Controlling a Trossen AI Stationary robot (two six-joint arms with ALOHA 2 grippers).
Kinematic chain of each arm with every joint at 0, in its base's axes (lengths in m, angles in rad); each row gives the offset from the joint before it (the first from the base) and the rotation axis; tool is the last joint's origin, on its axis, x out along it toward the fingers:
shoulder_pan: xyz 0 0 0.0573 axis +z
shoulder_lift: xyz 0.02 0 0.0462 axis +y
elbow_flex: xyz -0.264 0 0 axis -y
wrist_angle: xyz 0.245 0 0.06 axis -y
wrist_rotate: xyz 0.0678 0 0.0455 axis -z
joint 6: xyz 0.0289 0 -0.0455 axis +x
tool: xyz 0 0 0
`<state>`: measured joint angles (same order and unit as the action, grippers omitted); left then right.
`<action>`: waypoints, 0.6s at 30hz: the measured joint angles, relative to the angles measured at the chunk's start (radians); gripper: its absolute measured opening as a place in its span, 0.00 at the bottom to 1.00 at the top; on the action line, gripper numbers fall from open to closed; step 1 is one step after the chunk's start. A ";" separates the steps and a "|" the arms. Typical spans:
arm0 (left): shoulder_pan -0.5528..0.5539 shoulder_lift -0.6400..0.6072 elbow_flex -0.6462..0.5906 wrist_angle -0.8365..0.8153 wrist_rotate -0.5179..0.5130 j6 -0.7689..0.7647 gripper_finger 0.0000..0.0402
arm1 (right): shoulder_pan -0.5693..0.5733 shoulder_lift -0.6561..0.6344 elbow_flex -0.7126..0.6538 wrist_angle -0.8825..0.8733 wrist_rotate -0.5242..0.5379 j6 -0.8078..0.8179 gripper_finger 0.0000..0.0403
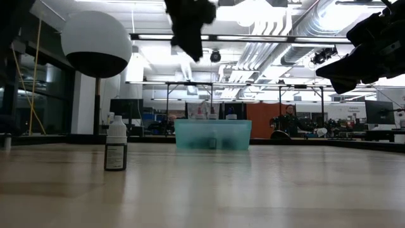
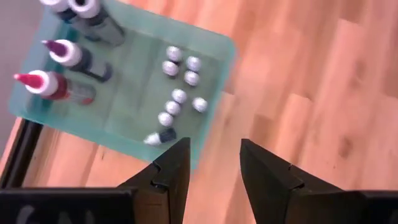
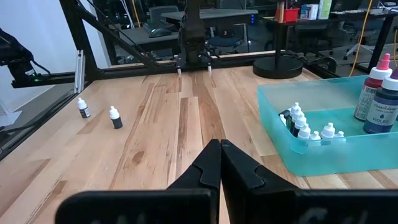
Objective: Pick & Place food coloring
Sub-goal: Put the green food coloring bottle into the light blue bin
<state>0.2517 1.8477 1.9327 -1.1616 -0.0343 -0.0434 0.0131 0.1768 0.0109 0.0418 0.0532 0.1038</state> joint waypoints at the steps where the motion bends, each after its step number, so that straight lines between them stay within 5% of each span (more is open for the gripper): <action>1: -0.016 -0.016 0.000 -0.015 0.001 0.009 0.33 | 0.000 0.000 0.000 0.000 0.000 0.000 0.00; 18: -0.360 -0.114 -0.026 -0.156 0.031 -0.059 0.33 | 0.000 0.000 0.000 0.000 0.000 0.000 0.00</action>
<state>-0.1087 1.7336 1.9066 -1.3179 -0.0028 -0.1025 0.0132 0.1764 0.0107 0.0418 0.0532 0.1038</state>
